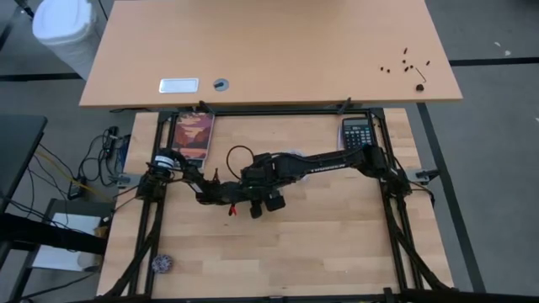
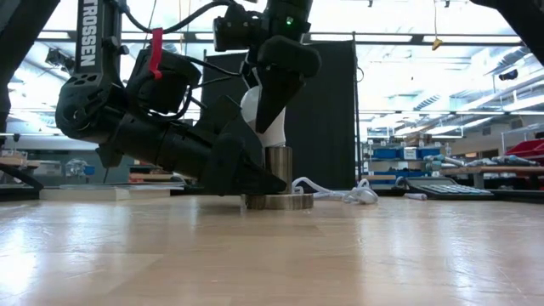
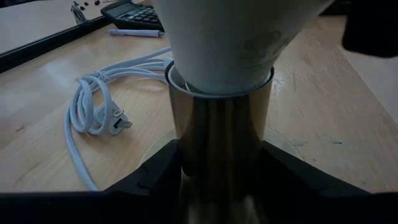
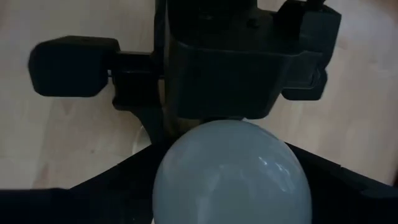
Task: Screw lightbulb
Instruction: Insert the lightbulb into the lamp
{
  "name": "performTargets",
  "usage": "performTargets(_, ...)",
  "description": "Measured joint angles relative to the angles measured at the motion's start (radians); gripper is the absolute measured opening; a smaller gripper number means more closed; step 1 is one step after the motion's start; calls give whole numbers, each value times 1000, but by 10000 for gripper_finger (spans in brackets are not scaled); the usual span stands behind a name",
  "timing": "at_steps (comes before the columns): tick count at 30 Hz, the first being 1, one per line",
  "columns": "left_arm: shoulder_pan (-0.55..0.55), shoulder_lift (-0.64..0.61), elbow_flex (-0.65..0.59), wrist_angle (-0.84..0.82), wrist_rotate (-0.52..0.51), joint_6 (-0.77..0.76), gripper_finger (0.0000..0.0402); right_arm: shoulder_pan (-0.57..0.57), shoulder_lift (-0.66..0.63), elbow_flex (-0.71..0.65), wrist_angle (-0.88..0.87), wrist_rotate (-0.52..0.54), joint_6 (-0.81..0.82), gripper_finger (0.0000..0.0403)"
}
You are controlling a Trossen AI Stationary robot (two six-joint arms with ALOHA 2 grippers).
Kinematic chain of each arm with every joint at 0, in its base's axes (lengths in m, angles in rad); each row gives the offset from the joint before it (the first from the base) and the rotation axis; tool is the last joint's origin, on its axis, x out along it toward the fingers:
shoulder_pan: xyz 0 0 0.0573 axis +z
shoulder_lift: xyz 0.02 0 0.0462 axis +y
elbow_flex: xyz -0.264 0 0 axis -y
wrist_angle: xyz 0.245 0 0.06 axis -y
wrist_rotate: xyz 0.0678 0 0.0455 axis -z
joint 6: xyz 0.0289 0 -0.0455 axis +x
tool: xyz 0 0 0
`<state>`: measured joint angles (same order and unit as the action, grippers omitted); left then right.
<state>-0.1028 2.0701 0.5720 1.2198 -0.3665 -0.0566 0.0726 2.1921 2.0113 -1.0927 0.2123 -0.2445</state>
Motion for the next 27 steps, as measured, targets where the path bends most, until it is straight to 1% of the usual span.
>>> performTargets(3, 0, 0, 0, 0, 1, 0, 193, -9, 0, 0, 0, -9, 5, 306)
performTargets(8, 0, 0, 0, 0, 2, 1, 193, -25, 0, 0, 0, -59, 6, 306)
performTargets(18, 0, 0, 0, 1, 2, 2, 193, -38, 13, -4, -11, -83, 5, 306)
performTargets(27, 0, 1, -1, 3, -2, 1, 193, -28, 42, -2, 6, -78, 1, 306)
